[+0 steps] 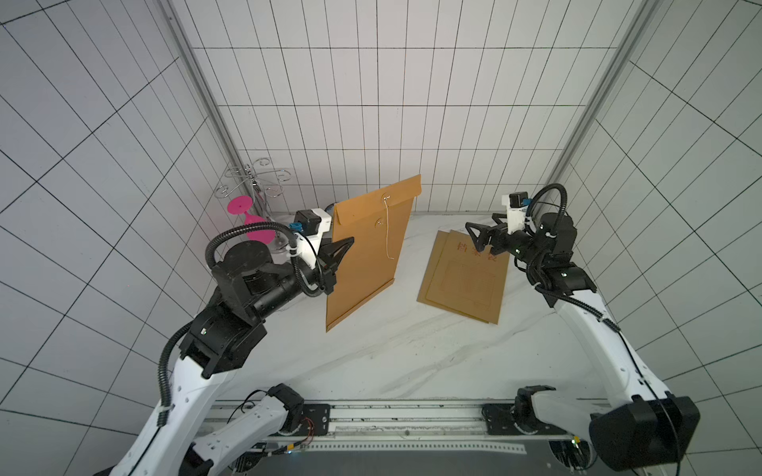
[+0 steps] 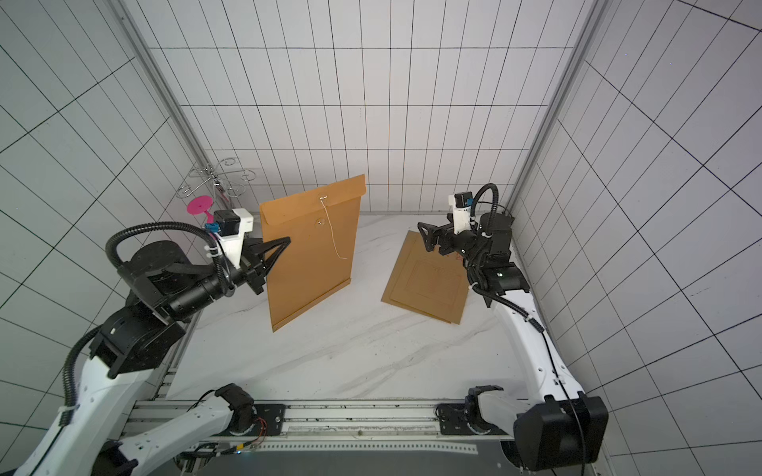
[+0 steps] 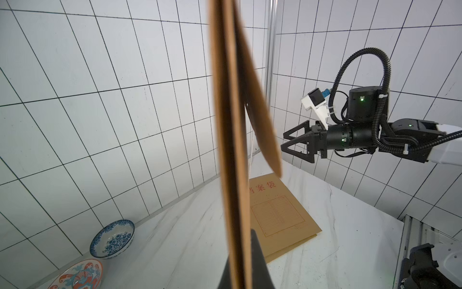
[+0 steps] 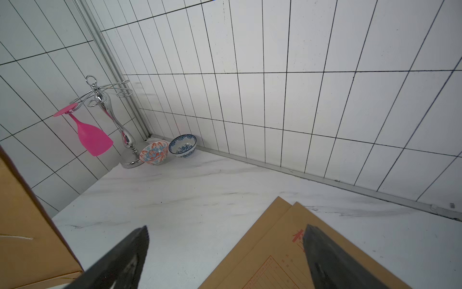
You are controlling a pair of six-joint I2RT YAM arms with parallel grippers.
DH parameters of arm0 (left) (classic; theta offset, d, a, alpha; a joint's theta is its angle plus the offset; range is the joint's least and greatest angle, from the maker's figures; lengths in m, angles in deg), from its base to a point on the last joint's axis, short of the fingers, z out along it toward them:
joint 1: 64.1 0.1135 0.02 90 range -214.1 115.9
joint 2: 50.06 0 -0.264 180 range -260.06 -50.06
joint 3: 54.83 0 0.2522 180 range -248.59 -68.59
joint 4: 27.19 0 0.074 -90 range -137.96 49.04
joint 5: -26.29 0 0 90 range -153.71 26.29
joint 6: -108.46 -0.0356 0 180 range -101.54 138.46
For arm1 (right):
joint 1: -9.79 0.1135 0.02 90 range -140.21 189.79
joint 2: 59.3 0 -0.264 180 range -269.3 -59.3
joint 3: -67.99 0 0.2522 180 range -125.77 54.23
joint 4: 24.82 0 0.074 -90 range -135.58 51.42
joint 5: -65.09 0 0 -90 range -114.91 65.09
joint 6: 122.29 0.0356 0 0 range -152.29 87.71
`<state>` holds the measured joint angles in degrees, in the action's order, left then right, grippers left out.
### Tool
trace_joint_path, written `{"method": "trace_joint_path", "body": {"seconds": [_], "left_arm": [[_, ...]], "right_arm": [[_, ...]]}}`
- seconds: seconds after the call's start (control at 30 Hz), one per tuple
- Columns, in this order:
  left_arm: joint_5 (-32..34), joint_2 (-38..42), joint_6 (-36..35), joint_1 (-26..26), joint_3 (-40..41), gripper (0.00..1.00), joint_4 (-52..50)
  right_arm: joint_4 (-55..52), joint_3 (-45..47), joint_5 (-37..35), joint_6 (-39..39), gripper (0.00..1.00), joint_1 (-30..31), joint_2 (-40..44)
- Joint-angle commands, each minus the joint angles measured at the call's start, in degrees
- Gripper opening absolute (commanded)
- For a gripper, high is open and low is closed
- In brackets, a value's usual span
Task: Open the file bag
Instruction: Open the file bag, then place the file bag at the center of the board.
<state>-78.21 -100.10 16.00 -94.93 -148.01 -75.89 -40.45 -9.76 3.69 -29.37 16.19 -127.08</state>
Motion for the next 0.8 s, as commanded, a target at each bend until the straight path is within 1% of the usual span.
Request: {"method": "trace_joint_path", "body": {"seconds": [0.0,0.07,0.13,0.23,0.3,0.37,0.43,0.57,0.67,0.77], "left_arm": [[-3.7,1.4,-0.8,0.3,-1.1,0.00,1.2],[-4.6,1.9,-0.9,0.3,-0.9,0.00,2.0],[-5.2,2.1,-1.0,0.3,-1.0,0.00,2.2],[-7.6,2.2,-0.9,0.3,-0.9,0.00,2.6],[-8.7,2.5,-0.8,0.3,-0.7,0.00,3.2],[-9.0,2.6,-0.9,0.3,-0.7,0.00,3.3],[-9.6,2.7,-1.1,0.3,-0.6,0.00,3.4],[-12.1,3.1,-1.1,0.3,-0.5,0.00,4.1],[-13.6,3.6,-1.1,0.3,-0.1,0.00,4.9],[-14.4,4.0,-1.1,0.3,0.4,0.00,5.6]], "right_arm": [[4.8,-3.2,13.1,-1.8,0.99,0.2,-1.2],[8.7,-5.0,21.7,-0.1,1.00,0.9,-2.3],[15.5,-6.0,27.4,3.5,1.00,1.9,-2.9],[23.9,-8.3,32.3,8.9,0.99,4.2,-4.5],[25.5,-11.1,35.3,10.9,0.99,6.5,-5.9],[25.6,-12.9,36.9,10.9,0.98,9.2,-6.7],[25.7,-13.7,36.9,10.5,0.98,11.3,-7.1],[25.8,-15.6,37.5,10.7,0.94,13.0,-8.7],[28.0,-16.6,38.7,12.8,0.87,13.3,-9.8],[33.4,-16.9,39.4,17.1,0.74,13.3,-10.7]]}}
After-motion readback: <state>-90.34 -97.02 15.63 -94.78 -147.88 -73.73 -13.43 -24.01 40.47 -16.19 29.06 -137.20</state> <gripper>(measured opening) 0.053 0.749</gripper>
